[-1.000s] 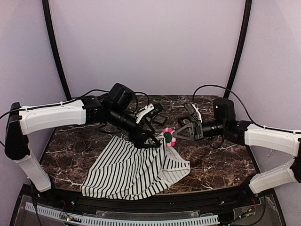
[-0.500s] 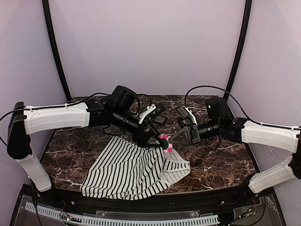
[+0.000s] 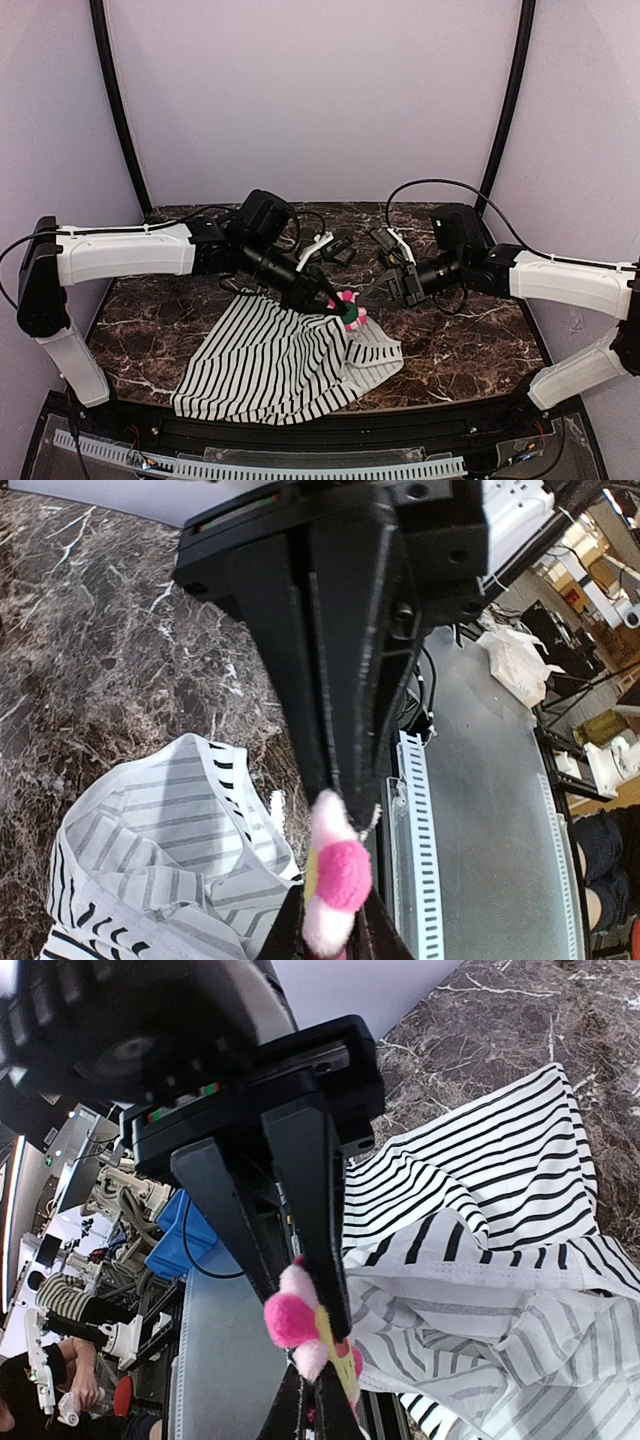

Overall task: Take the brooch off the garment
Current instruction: Pass from the right arm to the left, then pass from the left arm to the right

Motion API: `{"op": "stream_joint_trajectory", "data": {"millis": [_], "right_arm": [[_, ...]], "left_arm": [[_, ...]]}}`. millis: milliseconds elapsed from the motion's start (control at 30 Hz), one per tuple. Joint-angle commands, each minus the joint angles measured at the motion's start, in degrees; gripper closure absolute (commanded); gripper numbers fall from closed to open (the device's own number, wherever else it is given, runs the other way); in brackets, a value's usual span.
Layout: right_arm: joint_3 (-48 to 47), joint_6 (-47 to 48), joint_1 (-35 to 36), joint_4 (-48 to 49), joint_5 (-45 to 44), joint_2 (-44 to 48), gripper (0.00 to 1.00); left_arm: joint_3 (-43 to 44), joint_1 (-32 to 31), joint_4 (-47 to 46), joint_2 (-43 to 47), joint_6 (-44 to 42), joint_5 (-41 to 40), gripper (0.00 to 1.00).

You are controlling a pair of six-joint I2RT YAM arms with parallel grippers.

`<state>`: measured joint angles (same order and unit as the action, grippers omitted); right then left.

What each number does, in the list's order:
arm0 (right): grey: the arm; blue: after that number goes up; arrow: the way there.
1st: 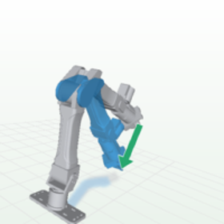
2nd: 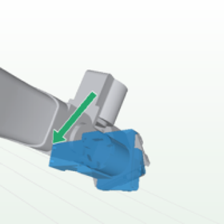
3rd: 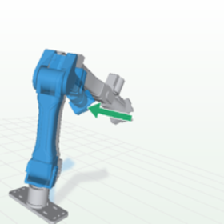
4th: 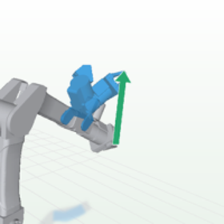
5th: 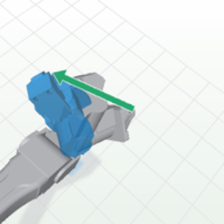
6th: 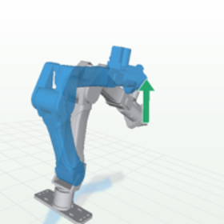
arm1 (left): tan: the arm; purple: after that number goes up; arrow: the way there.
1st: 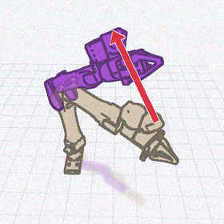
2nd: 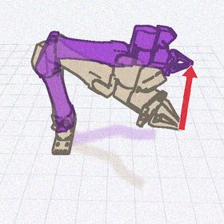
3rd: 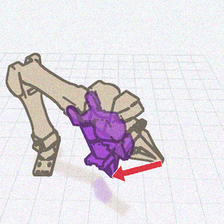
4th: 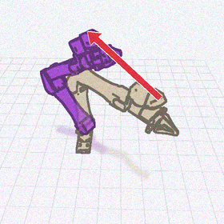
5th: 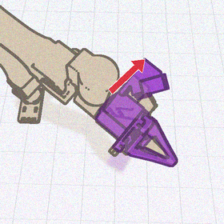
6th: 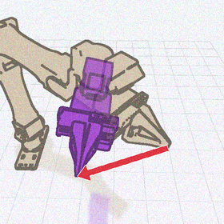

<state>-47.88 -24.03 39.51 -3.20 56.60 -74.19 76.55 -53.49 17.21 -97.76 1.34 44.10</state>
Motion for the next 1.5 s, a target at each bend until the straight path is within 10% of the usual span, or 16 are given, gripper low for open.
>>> {"op": "stream_joint_trajectory", "data": {"millis": [0,300,633,1467], "right_arm": [[-1.44,0.68,0.57,1.82,-1.74,-0.29,0.92],[3.08,-3.58,0.49,10.07,-11.46,6.0,0.3],[19.52,-15.33,2.23,34.69,-19.5,14.8,0.14],[13.2,-16.24,6.67,47.4,-18.82,1.83,0.61]], "left_arm": [[-0.77,-0.33,-2.83,-0.17,1.56,3.2,0.95],[-6.27,-0.17,-13.58,5.3,12.41,-3.78,0.99],[-21.48,-0.2,-45.18,13.53,29.23,-18.07,0.98],[-22.41,-0.29,-49.82,14.49,33.37,-16.98,0.97]]}}
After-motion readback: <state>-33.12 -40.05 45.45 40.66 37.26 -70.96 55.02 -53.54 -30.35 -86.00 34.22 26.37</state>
